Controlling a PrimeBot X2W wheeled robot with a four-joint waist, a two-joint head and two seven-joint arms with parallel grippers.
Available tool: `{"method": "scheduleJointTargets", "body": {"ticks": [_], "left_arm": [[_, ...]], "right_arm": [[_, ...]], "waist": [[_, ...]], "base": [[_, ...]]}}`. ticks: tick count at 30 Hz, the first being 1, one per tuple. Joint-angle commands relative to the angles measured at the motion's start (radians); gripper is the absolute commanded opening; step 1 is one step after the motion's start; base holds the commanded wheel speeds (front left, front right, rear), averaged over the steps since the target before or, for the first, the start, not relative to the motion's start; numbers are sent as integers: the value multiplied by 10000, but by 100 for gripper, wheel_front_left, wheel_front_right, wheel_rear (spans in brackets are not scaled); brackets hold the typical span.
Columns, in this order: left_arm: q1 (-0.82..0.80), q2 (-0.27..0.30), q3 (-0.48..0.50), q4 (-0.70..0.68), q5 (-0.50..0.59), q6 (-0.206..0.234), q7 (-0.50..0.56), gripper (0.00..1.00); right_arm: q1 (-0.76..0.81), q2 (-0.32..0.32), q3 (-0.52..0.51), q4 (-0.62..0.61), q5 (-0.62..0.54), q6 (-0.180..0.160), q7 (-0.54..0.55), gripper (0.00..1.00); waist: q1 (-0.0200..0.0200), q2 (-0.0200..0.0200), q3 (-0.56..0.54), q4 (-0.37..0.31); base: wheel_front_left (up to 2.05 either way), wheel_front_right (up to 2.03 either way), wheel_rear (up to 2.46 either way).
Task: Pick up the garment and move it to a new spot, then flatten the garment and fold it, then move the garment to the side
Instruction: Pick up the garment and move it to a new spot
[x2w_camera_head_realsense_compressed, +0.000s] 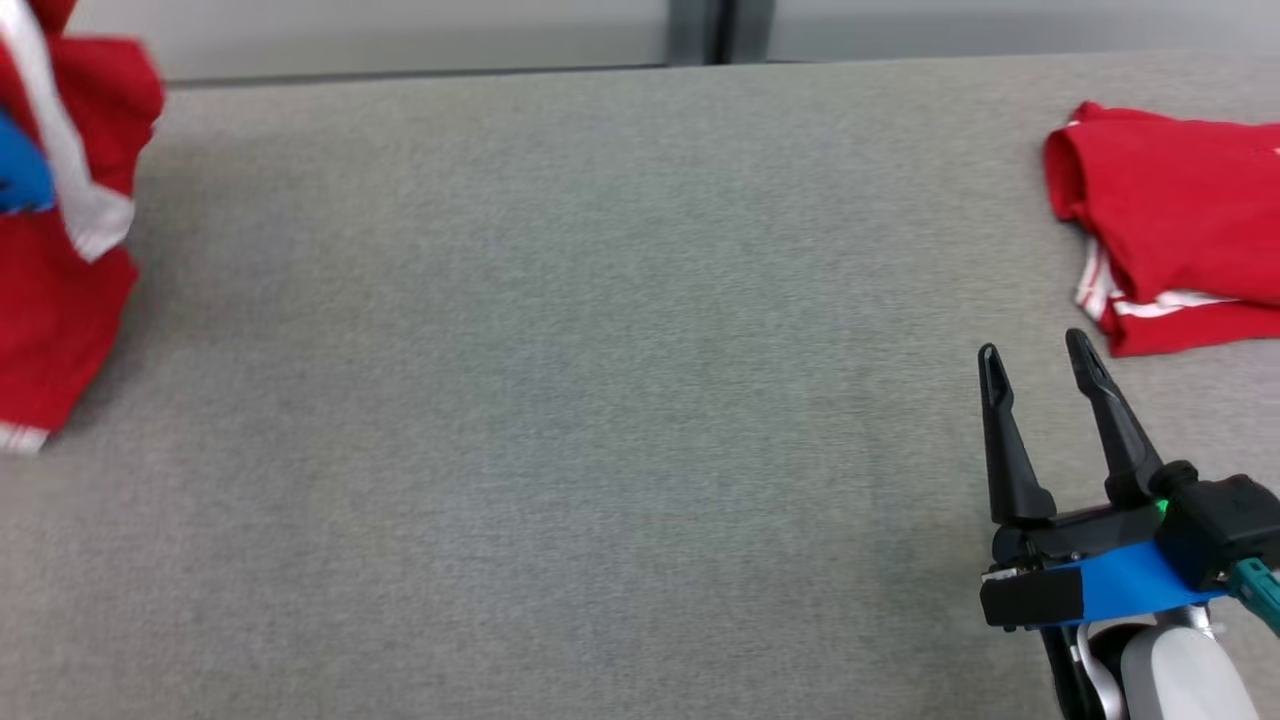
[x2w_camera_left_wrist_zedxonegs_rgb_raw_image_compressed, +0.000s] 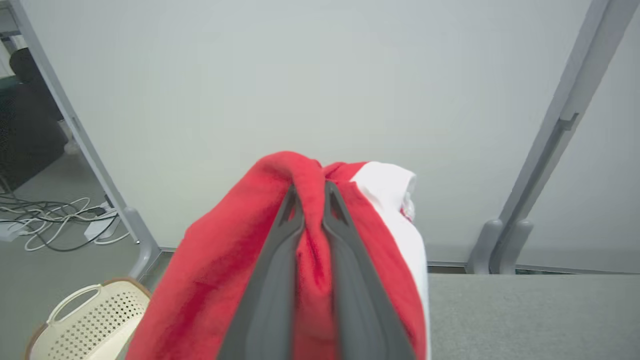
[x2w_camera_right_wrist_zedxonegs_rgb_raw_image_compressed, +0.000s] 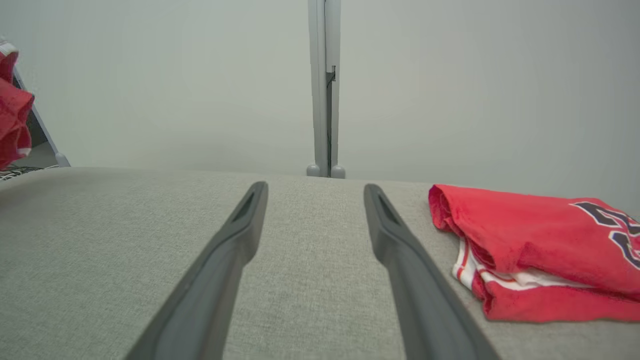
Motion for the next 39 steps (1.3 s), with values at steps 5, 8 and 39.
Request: {"method": "scheduleJointTargets", "body": {"ticks": [5,8,39], "left_arm": [[-710,-282,-849,-1432,102,19,-380,0],[-988,-373,-1258,-2285,196,19,-339,0],[4690,-2394,-5102,-3937,-215,376,-699,0]], "right_arm": [[142,14,103,383,474,2,-340,100],[187,14,147,573,663,2,-459,100],[539,17,446,1243,1413,2,-728,100]], "waist": [[1,0,-566,-981],[1,0,-694,-1505],[1,0,-1264,-2528]], "base": [[0,0,0],[0,0,0],[0,0,0]]}}
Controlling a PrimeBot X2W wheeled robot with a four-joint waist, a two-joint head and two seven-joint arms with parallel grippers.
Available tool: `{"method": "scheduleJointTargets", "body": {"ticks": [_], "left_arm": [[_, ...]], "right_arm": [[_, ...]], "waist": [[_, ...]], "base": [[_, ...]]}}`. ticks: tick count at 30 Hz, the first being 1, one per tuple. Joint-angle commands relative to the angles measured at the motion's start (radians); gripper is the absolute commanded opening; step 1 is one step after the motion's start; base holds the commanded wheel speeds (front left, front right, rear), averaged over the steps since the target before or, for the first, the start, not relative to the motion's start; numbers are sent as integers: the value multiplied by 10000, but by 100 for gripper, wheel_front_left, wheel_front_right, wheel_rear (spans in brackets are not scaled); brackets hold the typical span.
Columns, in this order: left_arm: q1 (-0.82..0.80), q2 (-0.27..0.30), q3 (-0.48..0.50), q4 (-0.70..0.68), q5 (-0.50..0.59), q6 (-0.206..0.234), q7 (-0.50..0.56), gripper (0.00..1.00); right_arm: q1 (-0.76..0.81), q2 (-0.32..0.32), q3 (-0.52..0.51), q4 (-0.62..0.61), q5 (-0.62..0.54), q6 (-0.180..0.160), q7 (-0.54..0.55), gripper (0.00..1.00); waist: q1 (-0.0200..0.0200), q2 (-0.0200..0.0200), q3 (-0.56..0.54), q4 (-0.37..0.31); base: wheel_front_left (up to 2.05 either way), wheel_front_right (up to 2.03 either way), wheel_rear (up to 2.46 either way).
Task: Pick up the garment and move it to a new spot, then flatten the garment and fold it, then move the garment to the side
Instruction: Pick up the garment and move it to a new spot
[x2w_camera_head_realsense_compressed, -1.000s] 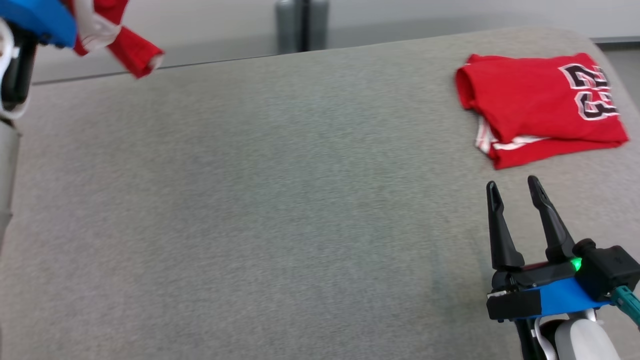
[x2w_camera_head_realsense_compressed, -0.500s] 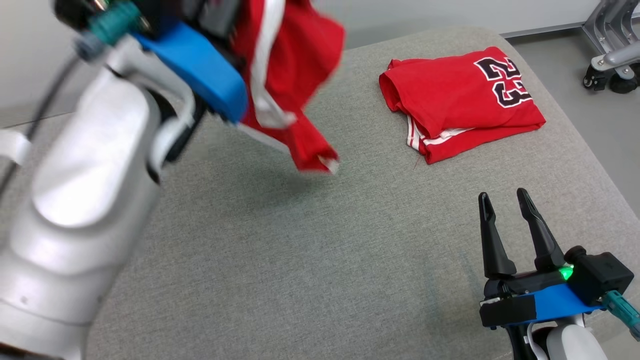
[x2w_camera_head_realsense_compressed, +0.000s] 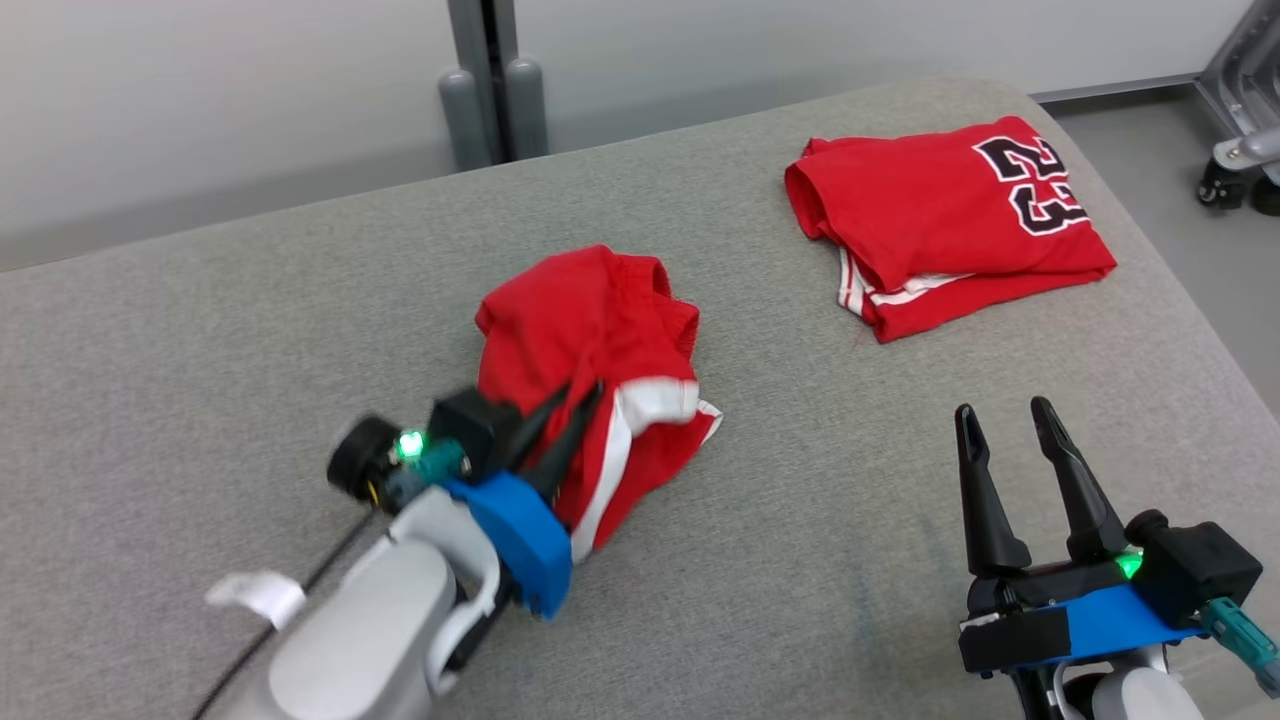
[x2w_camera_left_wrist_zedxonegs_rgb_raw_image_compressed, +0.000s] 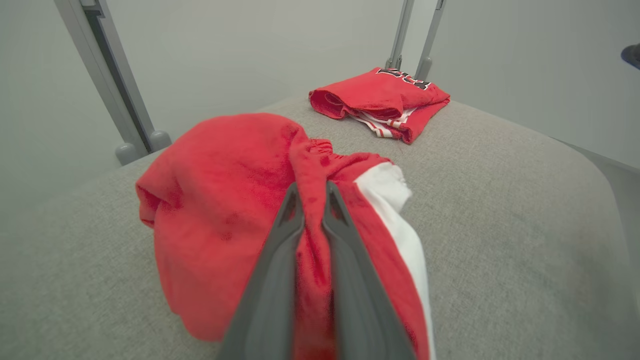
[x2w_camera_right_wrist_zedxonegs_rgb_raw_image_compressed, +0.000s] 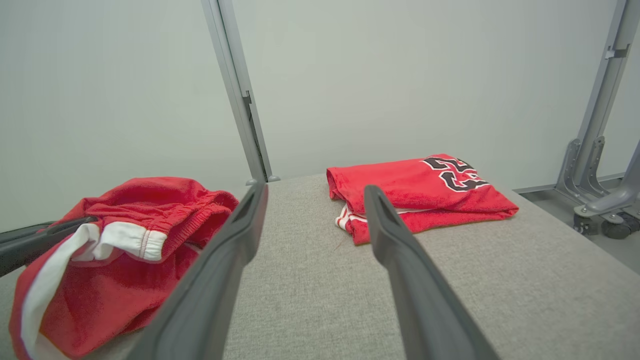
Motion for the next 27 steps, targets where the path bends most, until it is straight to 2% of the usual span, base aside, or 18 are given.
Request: {"method": "scheduleJointTargets", "body": {"ticks": [1,2,3,7,15,17,18,23,27], "left_arm": [[412,-68,-146,205,21,92,-177,0],[529,-137,-230,274,76,110,-302,22],[633,-195,-265,345,98,169,-433,100],[841,-348,-269,461,263,326,-1122,100],[1209,-194,760,-152,505,1003,-1735,100],[1739,-74,1752,-1114,841,1331,-1741,100],[1739,-74,1752,-1114,841,1331,-1741,100],[2820,-43,3362,-2221,1508,1654,-1748,100],[3601,-148,4480,-2860,2148,1695,-1750,100]], "right_arm": [[109,5,-7,48,-76,2,-26,100],[121,2,-24,62,-79,2,-27,100],[132,4,-4,89,-77,2,-27,100],[202,-1,26,213,-107,2,-27,100],[380,-1,-68,400,-78,2,-27,100],[449,0,-107,419,-43,2,-28,100],[449,0,-107,419,-43,2,-28,100],[551,-3,-245,473,6,2,-28,100],[629,0,-344,522,57,2,-26,100]], "waist": [[1,0,-15,154],[1,0,-25,228],[1,0,-36,283],[1,0,-185,530],[1,0,-624,1089],[1,0,-736,1341],[1,0,-736,1341],[1,0,-885,1805],[1,0,-1012,2163]], "base": [[0,0,0],[0,0,0],[0,0,0],[0,0,0],[0,0,0],[0,0,0],[0,0,0],[0,0,0],[0,0,0]]}}
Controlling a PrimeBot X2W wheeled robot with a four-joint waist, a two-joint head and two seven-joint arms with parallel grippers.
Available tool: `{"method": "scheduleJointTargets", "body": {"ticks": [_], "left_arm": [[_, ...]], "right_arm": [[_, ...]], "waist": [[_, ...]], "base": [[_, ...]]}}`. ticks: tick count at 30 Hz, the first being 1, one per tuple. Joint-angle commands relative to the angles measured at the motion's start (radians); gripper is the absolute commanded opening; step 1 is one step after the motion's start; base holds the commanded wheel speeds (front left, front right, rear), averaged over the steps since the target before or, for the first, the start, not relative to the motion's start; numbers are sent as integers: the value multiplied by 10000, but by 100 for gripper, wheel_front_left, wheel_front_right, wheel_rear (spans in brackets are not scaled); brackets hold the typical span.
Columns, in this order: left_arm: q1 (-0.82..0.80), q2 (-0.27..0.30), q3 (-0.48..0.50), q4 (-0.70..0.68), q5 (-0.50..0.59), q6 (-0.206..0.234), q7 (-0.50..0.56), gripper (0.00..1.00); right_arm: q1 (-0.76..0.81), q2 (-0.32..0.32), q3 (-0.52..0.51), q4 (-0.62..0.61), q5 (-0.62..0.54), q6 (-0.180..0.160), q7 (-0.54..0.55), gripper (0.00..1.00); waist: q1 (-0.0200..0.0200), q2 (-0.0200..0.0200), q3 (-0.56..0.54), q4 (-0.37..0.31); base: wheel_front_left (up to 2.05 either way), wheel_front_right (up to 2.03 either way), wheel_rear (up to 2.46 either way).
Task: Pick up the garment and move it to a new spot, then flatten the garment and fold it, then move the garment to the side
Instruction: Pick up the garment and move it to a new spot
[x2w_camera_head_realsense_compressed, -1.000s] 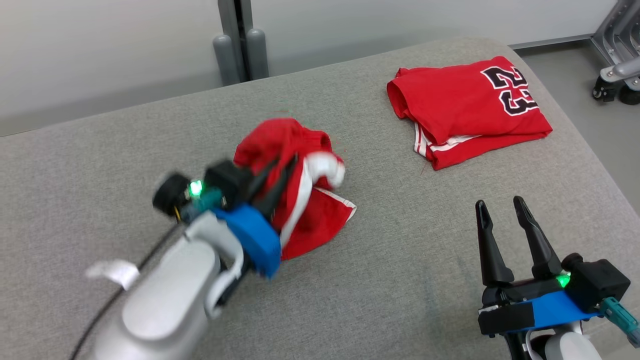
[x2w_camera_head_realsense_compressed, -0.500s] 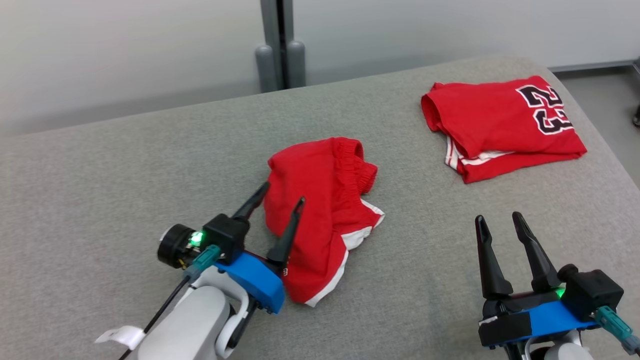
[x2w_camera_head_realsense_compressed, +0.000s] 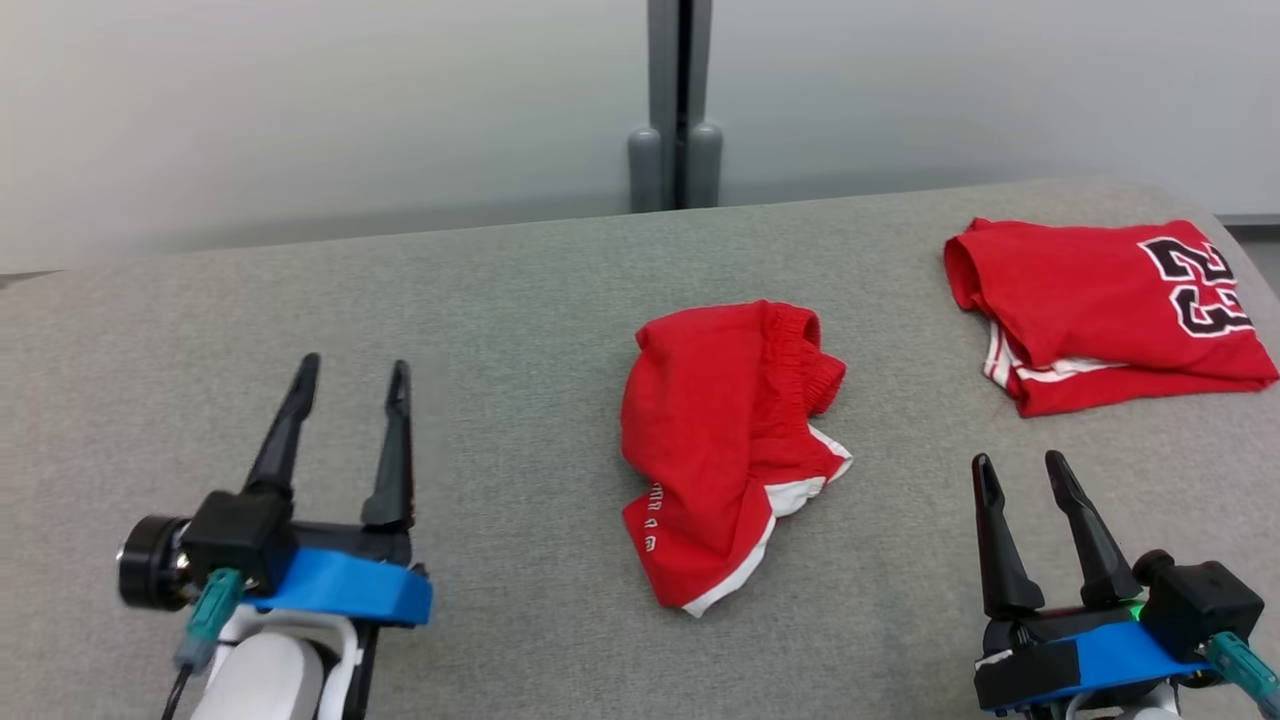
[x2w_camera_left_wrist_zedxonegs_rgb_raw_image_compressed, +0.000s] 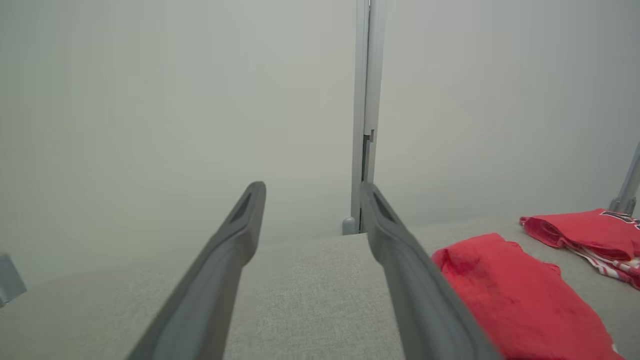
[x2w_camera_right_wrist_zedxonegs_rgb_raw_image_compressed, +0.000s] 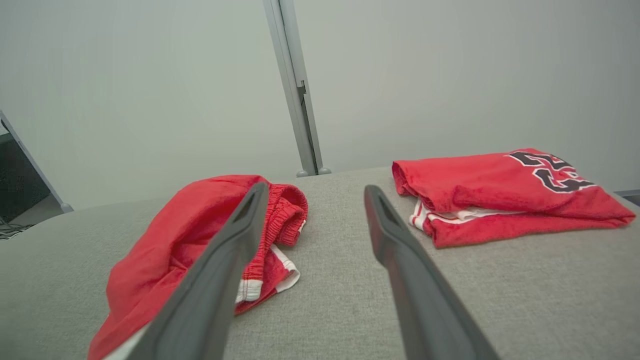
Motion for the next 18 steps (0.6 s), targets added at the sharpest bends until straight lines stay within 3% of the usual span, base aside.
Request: {"method": "scheduleJointTargets", "body": {"ticks": [1,11,18], "left_arm": [[304,-85,330,-195,198,18,-40,100],[1944,-653,2197,-441,1242,-618,-44,100],[2512,-1014,2700,-156,1588,-1138,-44,100]], "right_arm": [[126,-6,-28,28,53,2,-26,100],[499,-6,-297,73,-23,2,-26,100],[765,-8,-397,245,-106,2,-25,100]], "waist": [[0,0,-130,246],[0,0,-514,1033],[0,0,-661,1289]], "base": [[0,0,0],[0,0,0],[0,0,0]]}}
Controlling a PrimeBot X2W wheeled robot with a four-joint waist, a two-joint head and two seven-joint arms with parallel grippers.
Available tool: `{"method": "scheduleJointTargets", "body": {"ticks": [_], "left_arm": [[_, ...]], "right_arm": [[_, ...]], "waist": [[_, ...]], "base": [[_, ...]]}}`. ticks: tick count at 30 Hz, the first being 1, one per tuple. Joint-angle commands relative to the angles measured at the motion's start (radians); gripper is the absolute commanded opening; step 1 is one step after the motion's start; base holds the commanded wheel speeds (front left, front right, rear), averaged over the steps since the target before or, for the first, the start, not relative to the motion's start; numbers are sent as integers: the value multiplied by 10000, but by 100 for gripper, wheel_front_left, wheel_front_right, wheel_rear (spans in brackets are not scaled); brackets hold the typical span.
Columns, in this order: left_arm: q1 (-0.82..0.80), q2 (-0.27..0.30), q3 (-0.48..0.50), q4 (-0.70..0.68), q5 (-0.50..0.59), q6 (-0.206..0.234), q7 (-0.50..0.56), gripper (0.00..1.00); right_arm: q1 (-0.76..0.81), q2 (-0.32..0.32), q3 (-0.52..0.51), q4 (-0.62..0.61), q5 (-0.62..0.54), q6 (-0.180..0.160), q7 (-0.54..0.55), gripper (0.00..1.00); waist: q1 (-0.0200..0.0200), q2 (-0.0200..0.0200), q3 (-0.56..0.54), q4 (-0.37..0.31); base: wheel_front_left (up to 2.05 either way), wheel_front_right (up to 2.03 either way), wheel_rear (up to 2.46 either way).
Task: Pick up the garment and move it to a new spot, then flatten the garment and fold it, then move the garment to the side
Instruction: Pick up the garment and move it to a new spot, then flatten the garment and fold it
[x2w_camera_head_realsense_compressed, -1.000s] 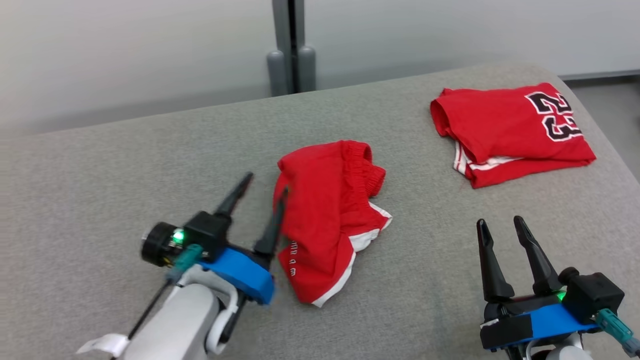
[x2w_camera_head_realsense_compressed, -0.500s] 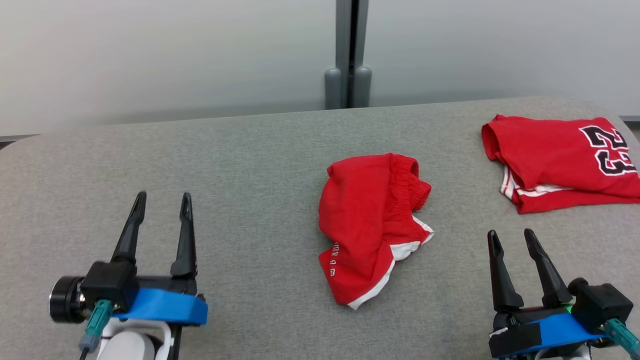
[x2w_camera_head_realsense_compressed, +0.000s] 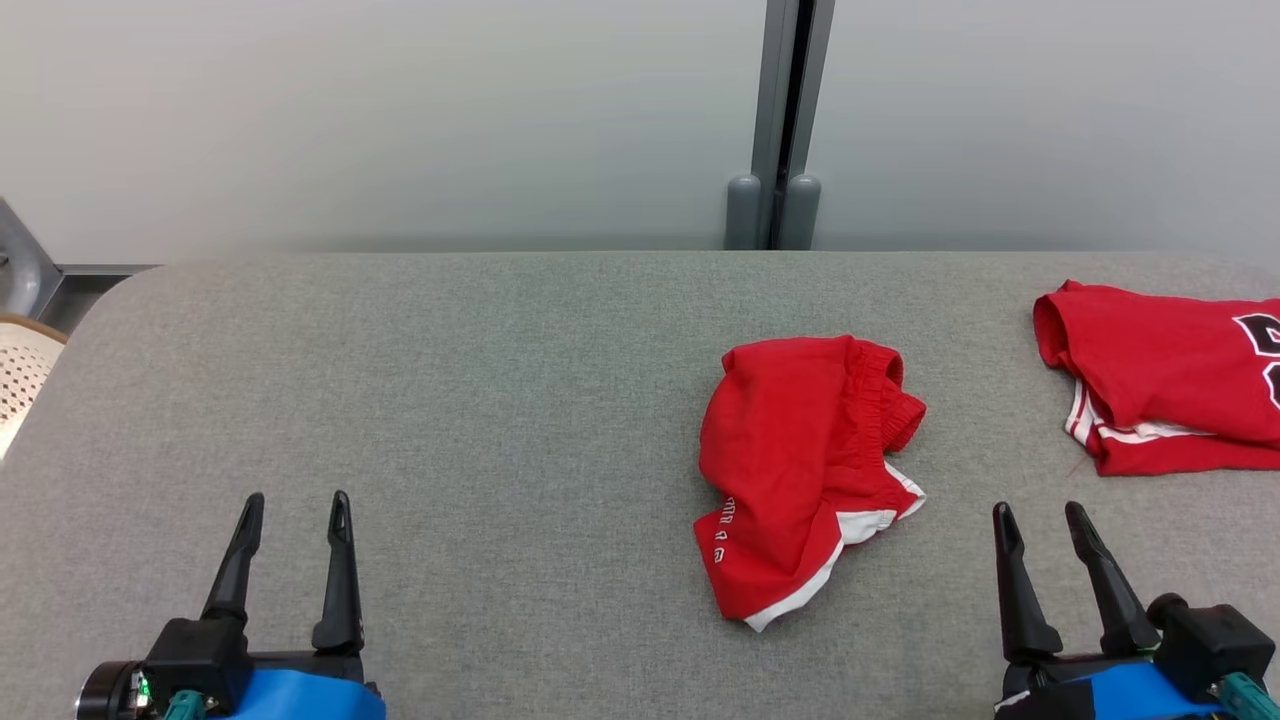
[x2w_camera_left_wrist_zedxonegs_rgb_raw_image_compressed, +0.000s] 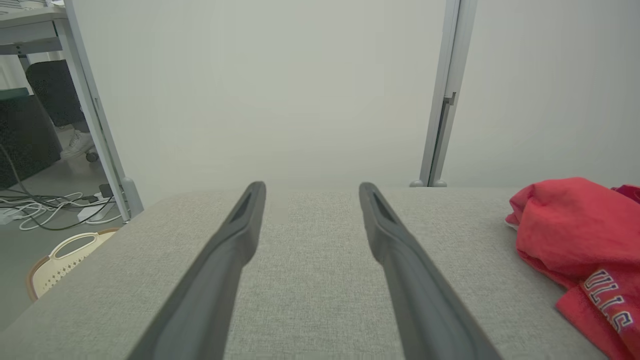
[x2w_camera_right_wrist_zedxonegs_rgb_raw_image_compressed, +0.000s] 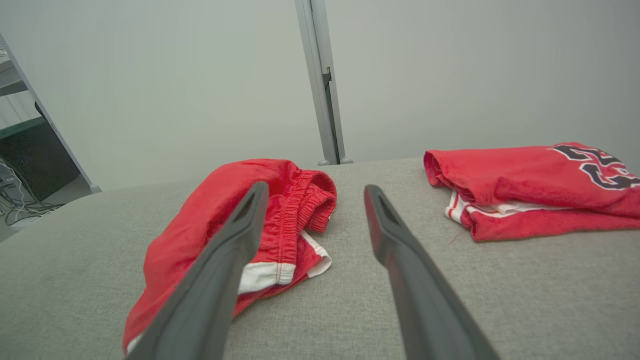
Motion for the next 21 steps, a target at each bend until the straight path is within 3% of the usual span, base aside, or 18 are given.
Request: {"method": "scheduleJointTargets", "body": {"ticks": [1,21], "left_arm": [[150,-77,110,68,107,-96,-44,100],[171,-645,822,321,795,-594,-45,100]], "right_arm": [[200,-8,-10,26,-47,2,-26,100],[418,-9,61,166,-129,2,-26,100]], "waist": [[0,0,-46,45],[0,0,-124,51]], "base": [[0,0,0],[0,0,0]]}}
